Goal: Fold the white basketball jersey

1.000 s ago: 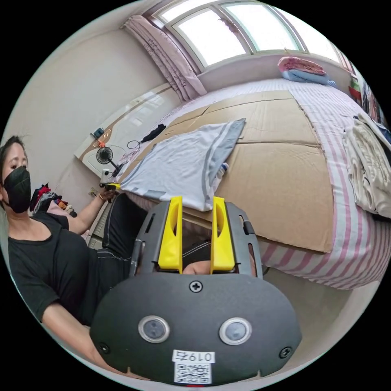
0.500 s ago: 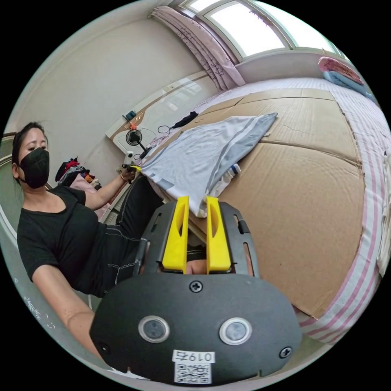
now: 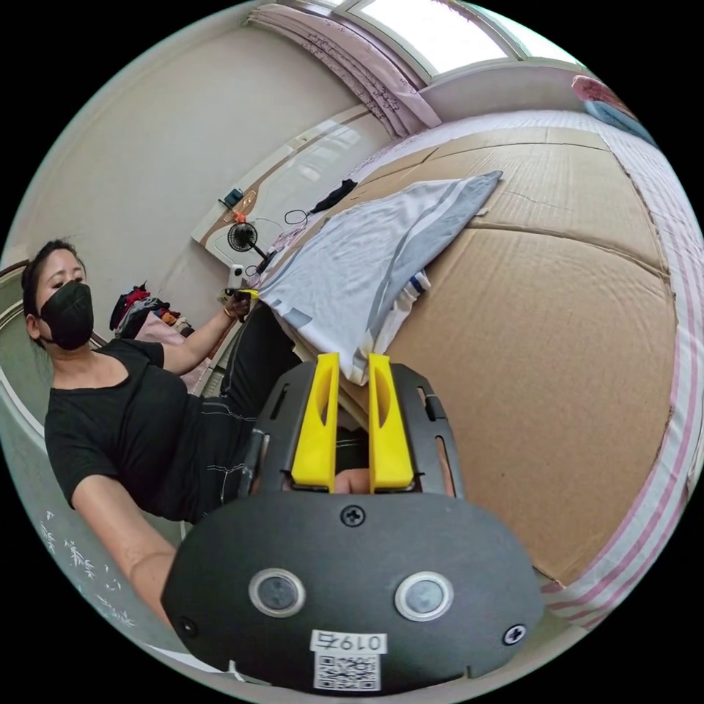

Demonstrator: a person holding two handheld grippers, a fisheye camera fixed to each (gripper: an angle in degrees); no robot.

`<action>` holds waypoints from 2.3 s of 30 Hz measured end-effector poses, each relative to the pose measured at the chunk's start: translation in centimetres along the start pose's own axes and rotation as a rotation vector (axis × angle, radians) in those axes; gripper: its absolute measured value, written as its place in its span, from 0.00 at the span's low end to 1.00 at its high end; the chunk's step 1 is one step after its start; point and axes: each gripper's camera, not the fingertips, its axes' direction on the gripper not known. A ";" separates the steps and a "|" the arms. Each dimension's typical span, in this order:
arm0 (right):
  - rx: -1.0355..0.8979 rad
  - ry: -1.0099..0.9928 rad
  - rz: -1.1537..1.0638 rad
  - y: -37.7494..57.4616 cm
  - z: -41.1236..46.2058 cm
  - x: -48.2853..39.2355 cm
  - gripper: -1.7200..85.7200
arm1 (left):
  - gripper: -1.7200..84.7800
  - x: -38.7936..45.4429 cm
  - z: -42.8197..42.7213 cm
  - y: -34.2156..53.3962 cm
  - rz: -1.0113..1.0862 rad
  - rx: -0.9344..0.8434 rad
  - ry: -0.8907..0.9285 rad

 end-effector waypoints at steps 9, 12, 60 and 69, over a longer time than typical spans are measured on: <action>-0.093 -0.016 -0.014 -3.3 -3.1 -1.2 0.01 | 0.04 0.0 -0.9 -0.5 -0.011 0.020 -0.015; -0.181 -0.034 -0.004 -4.5 -3.1 -1.6 0.01 | 0.04 0.1 -1.0 -0.7 -0.016 -0.005 -0.010; 0.175 0.287 0.384 -17.5 3.7 -8.8 0.09 | 0.07 -3.4 -0.5 -16.7 -0.381 0.132 -0.319; 0.207 0.181 0.385 -17.9 2.5 -7.7 0.02 | 0.04 -4.0 -0.1 -20.2 -0.399 0.107 -0.364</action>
